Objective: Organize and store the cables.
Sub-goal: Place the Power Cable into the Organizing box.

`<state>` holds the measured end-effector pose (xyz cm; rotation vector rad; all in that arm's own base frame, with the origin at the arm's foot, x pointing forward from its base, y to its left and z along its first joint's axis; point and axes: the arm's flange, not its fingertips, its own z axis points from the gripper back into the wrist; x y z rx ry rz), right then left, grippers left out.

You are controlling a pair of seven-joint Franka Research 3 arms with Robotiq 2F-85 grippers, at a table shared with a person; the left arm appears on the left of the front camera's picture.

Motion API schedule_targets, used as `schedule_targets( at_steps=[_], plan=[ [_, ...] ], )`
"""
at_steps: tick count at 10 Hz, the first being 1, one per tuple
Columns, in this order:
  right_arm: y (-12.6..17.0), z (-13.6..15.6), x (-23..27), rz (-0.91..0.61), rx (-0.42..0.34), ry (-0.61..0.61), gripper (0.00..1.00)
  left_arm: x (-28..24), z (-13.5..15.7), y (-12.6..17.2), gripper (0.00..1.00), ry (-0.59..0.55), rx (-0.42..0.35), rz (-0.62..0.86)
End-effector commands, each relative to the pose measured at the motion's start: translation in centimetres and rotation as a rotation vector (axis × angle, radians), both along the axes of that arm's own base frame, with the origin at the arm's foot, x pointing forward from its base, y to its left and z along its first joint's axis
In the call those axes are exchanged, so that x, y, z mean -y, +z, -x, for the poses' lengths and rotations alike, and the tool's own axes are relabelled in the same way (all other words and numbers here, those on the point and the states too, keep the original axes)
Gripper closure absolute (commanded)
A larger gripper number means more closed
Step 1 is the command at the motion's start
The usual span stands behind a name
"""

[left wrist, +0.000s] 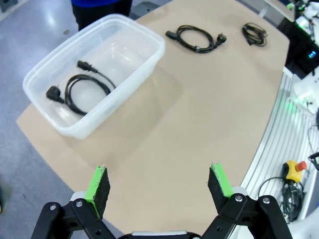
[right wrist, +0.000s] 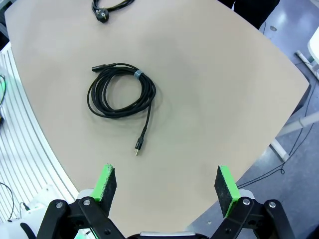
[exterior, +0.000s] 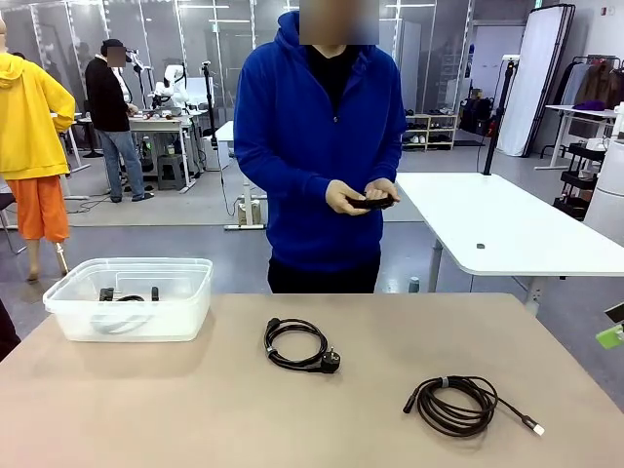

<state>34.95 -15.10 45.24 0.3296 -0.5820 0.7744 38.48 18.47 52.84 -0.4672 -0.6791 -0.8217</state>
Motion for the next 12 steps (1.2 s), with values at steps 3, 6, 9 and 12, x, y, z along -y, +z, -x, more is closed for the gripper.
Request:
schedule_targets(
  at_steps=[3, 6, 9, 12],
  plan=[
    [0.0, -0.1, 0.0, -0.015, -0.002, -0.005, 0.0, 9.2, -0.1, 2.3, 0.0, -0.076, -0.057, 0.01],
    [0.0, -0.1, 0.0, -0.015, -0.002, -0.005, 0.0, 17.3, 0.1, 2.2, 0.0, -0.066, -0.137, -0.058],
    [0.0, -0.1, 0.0, -0.015, -0.002, -0.005, 0.0, 26.2, -0.3, 1.2, 0.0, -0.004, -0.157, -0.194],
    [0.0, -0.1, 0.0, -0.015, -0.002, -0.005, 0.0, 32.4, -2.6, -1.3, 0.0, 0.04, -0.15, -0.245]
  ],
)
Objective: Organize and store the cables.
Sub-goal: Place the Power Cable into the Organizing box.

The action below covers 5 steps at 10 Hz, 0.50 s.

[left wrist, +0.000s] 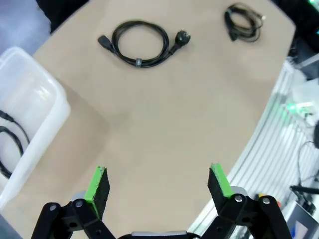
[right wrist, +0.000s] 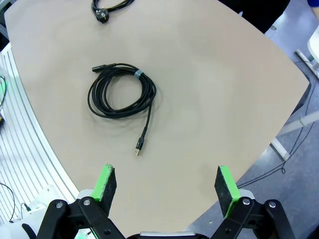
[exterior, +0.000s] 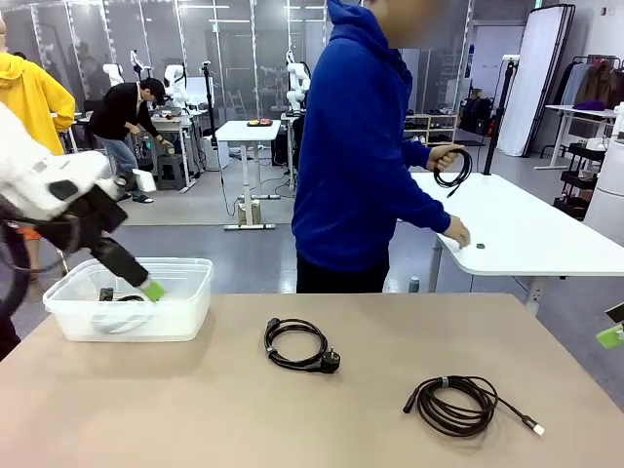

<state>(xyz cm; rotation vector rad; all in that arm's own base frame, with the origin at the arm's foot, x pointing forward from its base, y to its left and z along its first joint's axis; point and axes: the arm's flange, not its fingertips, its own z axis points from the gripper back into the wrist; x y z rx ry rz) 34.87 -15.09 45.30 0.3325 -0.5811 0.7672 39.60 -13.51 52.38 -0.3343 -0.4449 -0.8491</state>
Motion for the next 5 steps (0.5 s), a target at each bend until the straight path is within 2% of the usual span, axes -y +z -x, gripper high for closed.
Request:
schedule_targets(
  at_steps=[1, 4, 5],
  plan=[
    [0.0, -0.1, 0.1, -0.012, 0.002, 0.0, 0.0, 1.7, -2.1, -1.6, 0.0, 0.033, 0.011, -0.039],
    [0.0, -0.1, 0.1, -0.012, 0.002, 0.0, 0.0, 1.2, -2.8, -2.7, 0.0, 0.004, -0.036, -0.008],
    [0.0, -0.1, 0.1, -0.012, 0.002, 0.0, 0.0, 2.4, -2.1, -3.2, 0.0, 0.012, -0.012, -0.022]
  ],
)
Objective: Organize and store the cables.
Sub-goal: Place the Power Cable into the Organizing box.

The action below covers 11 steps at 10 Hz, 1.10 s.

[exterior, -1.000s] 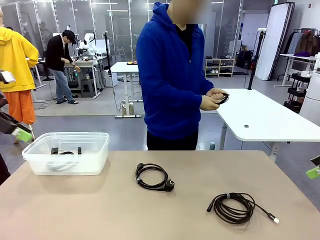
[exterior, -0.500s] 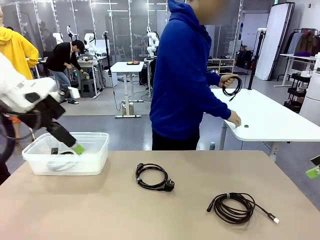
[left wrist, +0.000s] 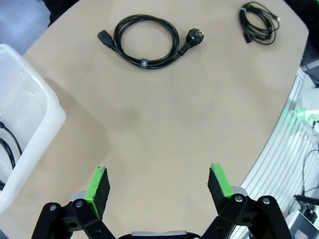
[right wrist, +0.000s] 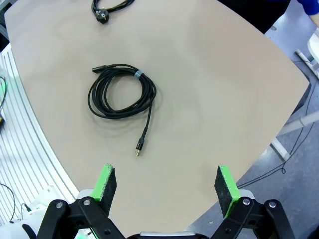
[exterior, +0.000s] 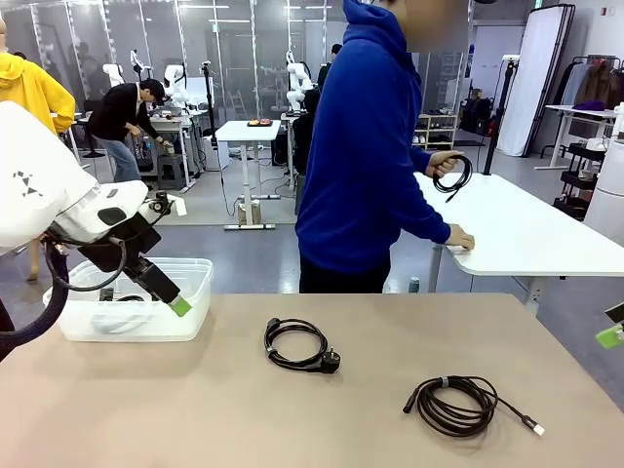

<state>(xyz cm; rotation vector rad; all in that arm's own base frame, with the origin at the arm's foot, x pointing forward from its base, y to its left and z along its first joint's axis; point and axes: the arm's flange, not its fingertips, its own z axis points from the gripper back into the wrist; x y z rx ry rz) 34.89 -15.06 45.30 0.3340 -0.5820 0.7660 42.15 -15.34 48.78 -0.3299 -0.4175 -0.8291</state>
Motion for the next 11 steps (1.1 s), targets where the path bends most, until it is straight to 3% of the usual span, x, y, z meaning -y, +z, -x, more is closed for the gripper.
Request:
schedule_targets(
  at_steps=[1, 5, 9, 11],
  plan=[
    [0.0, -0.1, 0.1, -0.01, 0.002, 0.001, 0.0, 0.5, 0.4, 0.4, 0.0, -0.006, 0.014, -0.01],
    [0.0, -0.1, 0.1, -0.01, 0.002, 0.001, 0.0, 0.6, 0.3, 0.2, 0.0, -0.013, 0.005, 0.002],
    [0.0, -0.1, 0.1, -0.01, 0.002, 0.001, 0.0, 14.0, -4.2, -0.8, 0.0, -0.143, 0.049, -0.217],
    [0.0, -0.1, 0.1, -0.01, 0.002, 0.001, 0.0, 17.7, -5.5, -2.2, 0.0, -0.157, 0.012, -0.253]
  ],
)
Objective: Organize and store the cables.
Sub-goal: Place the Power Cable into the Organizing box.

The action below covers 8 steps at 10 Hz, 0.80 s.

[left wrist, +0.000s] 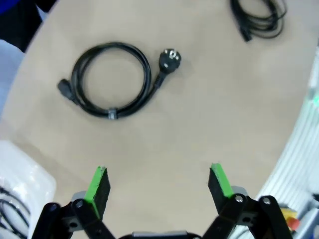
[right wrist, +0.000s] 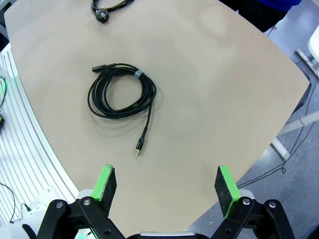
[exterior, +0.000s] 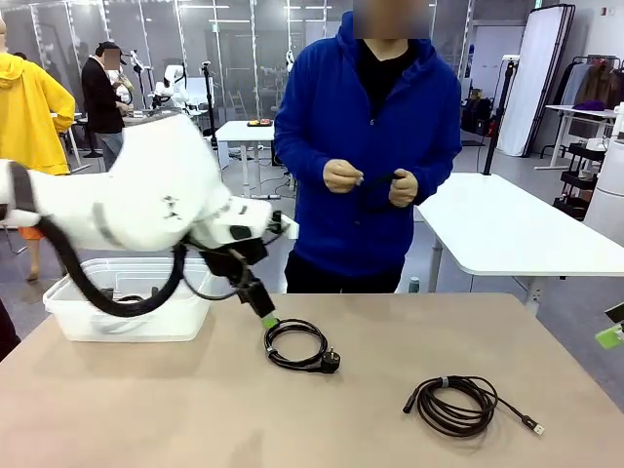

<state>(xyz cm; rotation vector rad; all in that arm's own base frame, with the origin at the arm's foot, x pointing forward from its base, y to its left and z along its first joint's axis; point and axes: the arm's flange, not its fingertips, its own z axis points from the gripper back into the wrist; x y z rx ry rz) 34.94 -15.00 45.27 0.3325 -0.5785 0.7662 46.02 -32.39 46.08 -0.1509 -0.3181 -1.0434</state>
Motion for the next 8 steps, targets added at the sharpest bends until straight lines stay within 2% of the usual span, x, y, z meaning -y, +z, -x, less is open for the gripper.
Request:
schedule_targets(
  at_steps=[1, 4, 7, 8],
  plan=[
    [0.0, -0.1, 0.1, -0.012, 0.004, 0.001, 0.0, 1.4, -1.7, 0.2, 0.0, 0.03, -0.013, -0.05],
    [0.0, -0.1, 0.1, -0.012, 0.004, 0.001, 0.0, 2.8, -2.4, -0.8, 0.0, 0.081, -0.038, -0.106],
    [0.0, -0.1, 0.1, -0.012, 0.004, 0.001, 0.0, 5.0, -4.1, -1.1, 0.0, 0.326, -0.152, -0.105],
    [0.0, -0.1, 0.1, -0.012, 0.004, 0.001, 0.0, 5.6, -5.0, -1.7, 0.0, 0.454, -0.136, -0.141]
  ],
)
